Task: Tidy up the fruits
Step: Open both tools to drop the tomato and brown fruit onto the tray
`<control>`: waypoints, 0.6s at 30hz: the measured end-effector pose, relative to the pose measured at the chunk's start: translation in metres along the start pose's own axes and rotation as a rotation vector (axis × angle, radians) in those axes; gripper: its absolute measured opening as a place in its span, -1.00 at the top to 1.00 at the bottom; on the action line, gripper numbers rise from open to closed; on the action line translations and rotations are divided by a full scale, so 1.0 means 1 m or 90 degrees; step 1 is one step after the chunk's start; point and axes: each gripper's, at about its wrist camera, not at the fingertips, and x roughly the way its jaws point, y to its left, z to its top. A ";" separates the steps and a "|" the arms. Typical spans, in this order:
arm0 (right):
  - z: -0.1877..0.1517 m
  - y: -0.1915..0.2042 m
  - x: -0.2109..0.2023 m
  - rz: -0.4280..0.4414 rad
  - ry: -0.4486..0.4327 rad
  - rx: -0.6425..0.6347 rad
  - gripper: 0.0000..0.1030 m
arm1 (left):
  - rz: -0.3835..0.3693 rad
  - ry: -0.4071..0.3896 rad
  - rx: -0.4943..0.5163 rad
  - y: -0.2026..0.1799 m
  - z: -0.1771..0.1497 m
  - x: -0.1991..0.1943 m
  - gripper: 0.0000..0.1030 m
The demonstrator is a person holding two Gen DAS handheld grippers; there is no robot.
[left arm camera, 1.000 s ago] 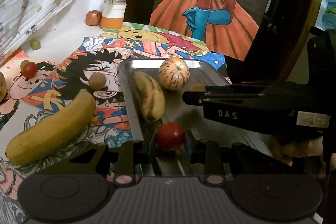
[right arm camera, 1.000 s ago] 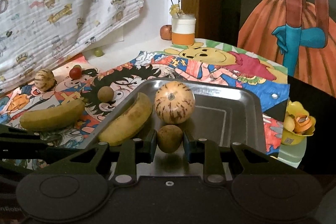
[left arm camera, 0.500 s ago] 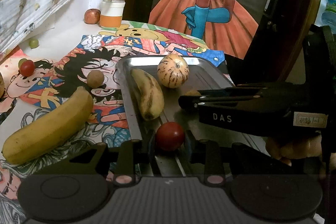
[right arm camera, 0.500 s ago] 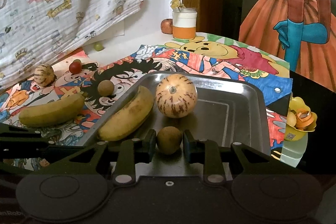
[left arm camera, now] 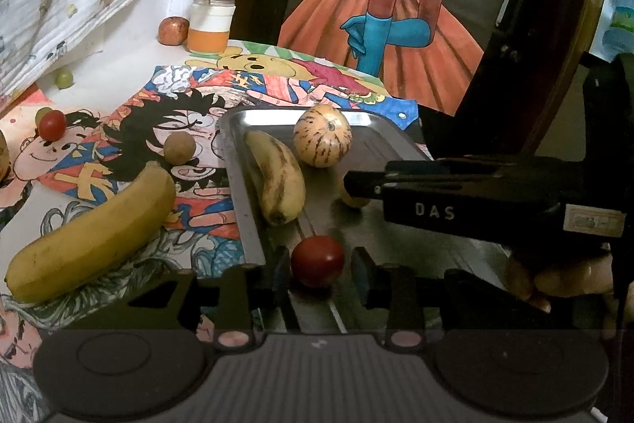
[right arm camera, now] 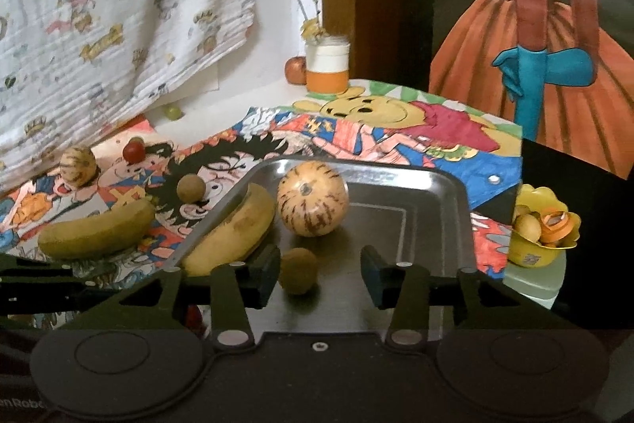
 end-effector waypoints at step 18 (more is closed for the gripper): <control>-0.007 0.009 -0.055 -0.014 -0.062 0.029 -0.63 | 0.035 -0.076 -0.060 0.008 -0.014 -0.060 -0.61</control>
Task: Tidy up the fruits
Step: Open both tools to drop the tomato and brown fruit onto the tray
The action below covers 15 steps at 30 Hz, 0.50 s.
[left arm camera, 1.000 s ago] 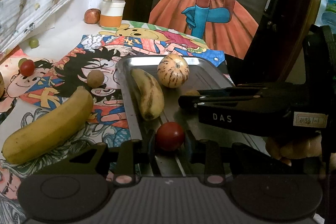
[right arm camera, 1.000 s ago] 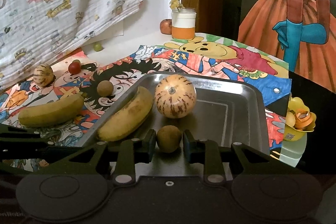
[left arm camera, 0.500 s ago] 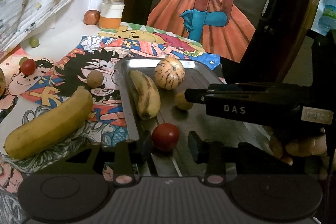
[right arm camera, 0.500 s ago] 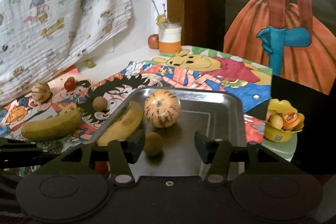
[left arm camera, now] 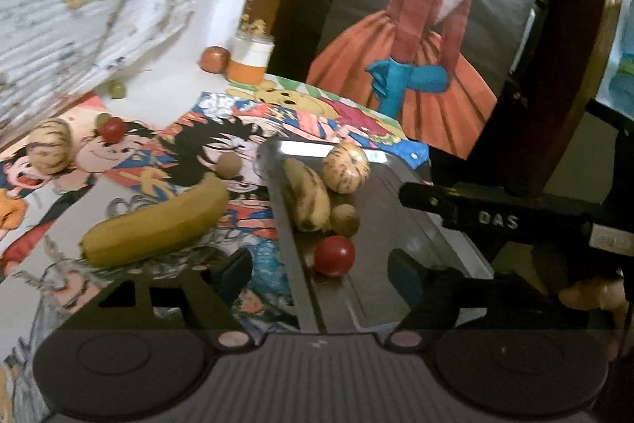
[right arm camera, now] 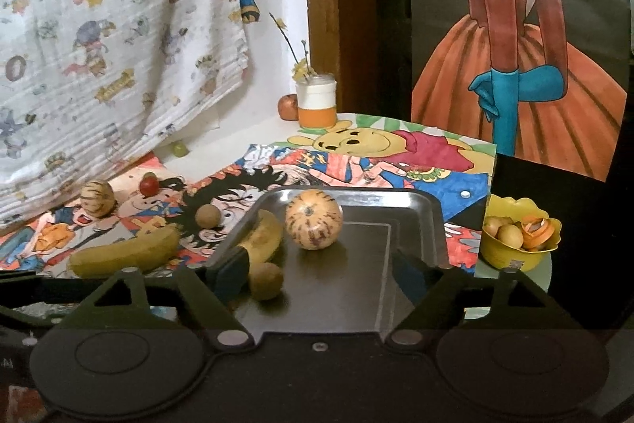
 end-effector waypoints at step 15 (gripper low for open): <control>-0.011 0.026 -0.046 0.012 -0.025 0.018 -0.99 | 0.072 -0.068 -0.045 0.022 -0.007 -0.057 -0.99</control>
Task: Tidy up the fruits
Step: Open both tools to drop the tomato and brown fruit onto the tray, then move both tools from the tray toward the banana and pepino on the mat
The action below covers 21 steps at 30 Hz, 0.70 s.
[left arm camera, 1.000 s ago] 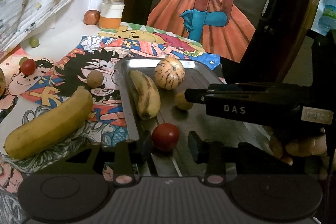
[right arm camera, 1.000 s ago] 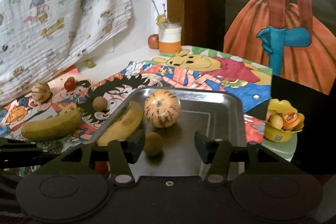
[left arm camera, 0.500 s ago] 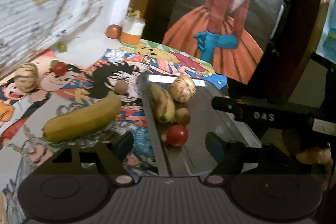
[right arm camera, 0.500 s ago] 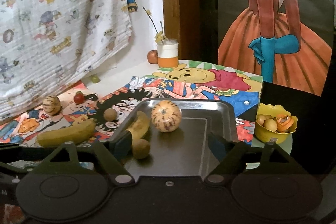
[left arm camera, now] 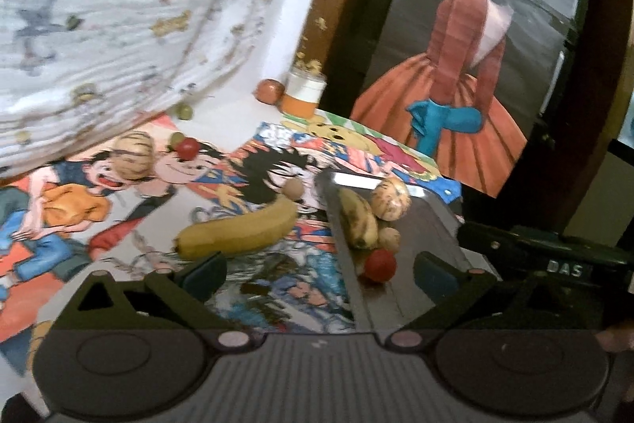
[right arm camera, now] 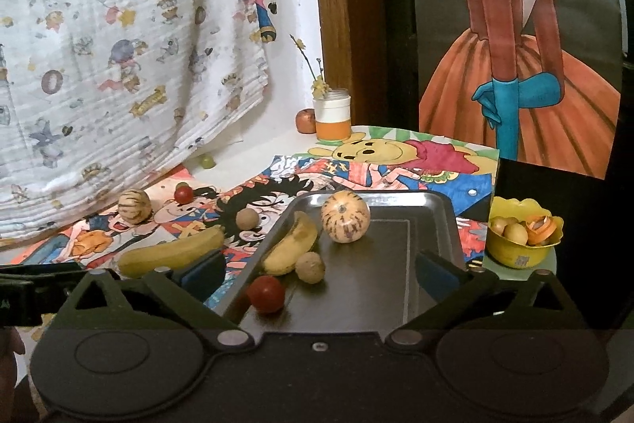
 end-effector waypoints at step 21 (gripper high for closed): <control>-0.039 0.067 -0.022 0.083 0.104 0.010 -0.99 | 0.096 0.032 -0.072 0.070 -0.023 -0.041 -0.99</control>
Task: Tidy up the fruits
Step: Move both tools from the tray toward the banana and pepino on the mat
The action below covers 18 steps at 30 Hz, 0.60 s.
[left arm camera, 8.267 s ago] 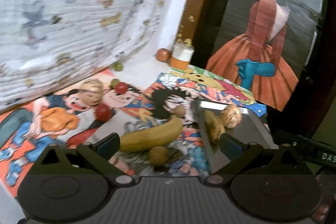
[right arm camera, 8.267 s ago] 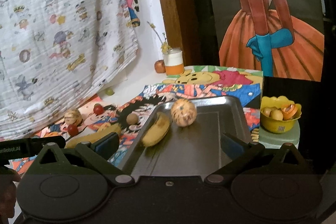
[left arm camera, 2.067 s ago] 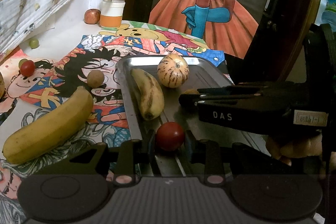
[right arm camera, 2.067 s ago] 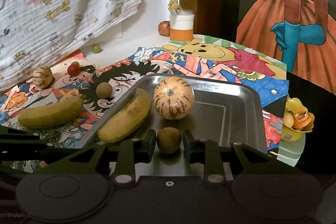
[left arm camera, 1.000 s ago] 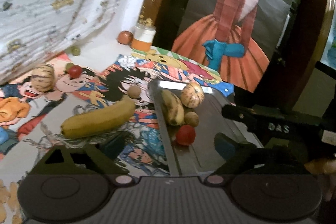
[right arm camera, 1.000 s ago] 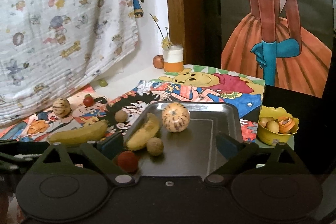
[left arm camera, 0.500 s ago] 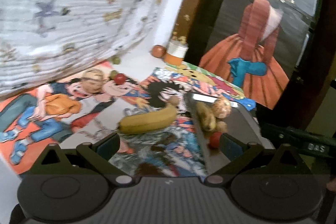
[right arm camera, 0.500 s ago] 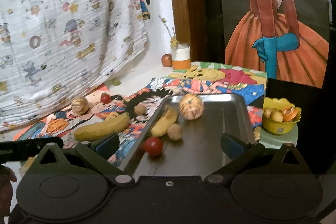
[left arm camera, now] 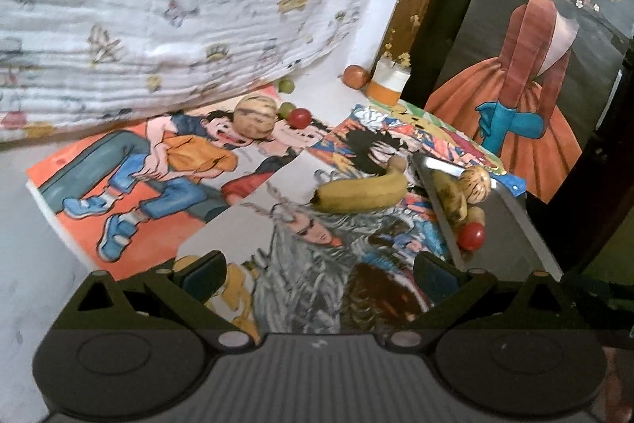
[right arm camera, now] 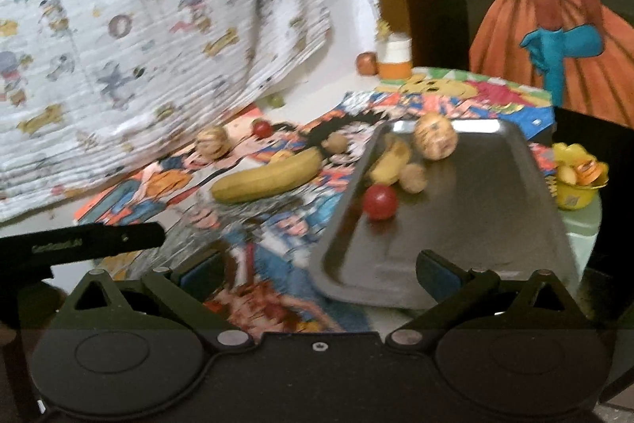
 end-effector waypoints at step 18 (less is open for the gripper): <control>0.014 0.050 0.047 0.082 0.080 -0.039 -0.99 | 0.020 0.008 -0.042 0.048 0.006 0.001 -0.99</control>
